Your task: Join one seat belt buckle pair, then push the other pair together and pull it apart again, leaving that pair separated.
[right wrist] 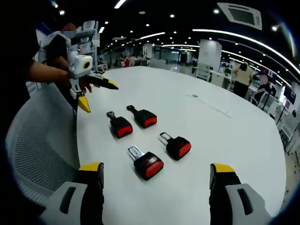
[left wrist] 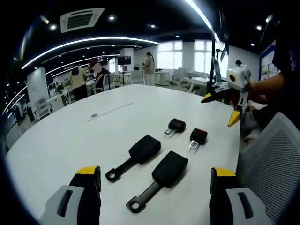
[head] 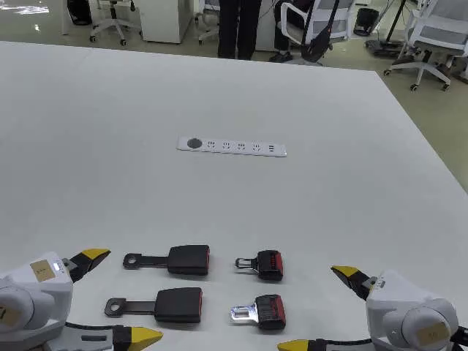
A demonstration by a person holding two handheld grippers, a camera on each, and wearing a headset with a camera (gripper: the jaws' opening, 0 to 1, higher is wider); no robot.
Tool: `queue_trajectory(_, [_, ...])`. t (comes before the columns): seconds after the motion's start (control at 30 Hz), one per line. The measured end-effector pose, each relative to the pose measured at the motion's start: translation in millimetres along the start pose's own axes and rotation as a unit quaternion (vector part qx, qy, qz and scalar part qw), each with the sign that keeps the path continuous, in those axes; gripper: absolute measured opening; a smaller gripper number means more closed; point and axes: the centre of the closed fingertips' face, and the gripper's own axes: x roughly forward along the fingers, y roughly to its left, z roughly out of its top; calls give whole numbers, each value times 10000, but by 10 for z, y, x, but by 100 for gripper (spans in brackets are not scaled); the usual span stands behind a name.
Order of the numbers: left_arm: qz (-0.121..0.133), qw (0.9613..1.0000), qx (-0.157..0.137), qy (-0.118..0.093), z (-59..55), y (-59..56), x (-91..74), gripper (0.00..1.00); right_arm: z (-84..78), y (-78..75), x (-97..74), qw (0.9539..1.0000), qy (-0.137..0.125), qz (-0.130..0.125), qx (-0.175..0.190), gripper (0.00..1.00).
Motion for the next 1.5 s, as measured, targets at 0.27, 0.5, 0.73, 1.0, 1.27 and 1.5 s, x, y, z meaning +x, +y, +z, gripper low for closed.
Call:
queue_trajectory(0.27, [-7, 10000, 2, -3, 6, -12, 0, 100, -14, -7, -3, 10000, 30, 3, -34, 94])
queue_trajectory(0.5, [-23, 10000, 0, -10, -22, 3, 11, 99, -8, -12, -10, 10000, 27, 0, -52, 94])
queue_trajectory(0.73, [-47, 10000, 6, -1, -35, 6, 12, 99, -9, -6, -17, 10000, 29, -4, -44, 94])
queue_trajectory(1.0, [-64, 10000, 8, 5, -40, -11, 7, 100, -6, -10, -25, 10000, 32, -22, -44, 94])
queue_trajectory(1.27, [-76, 10000, 17, 15, -15, -42, 4, 100, -6, -9, -18, 10000, 27, -21, -39, 96])
queue_trajectory(1.5, [-82, 10000, 11, 21, -26, -43, 4, 100, -6, -30, -13, 10000, 27, -53, -52, 99])
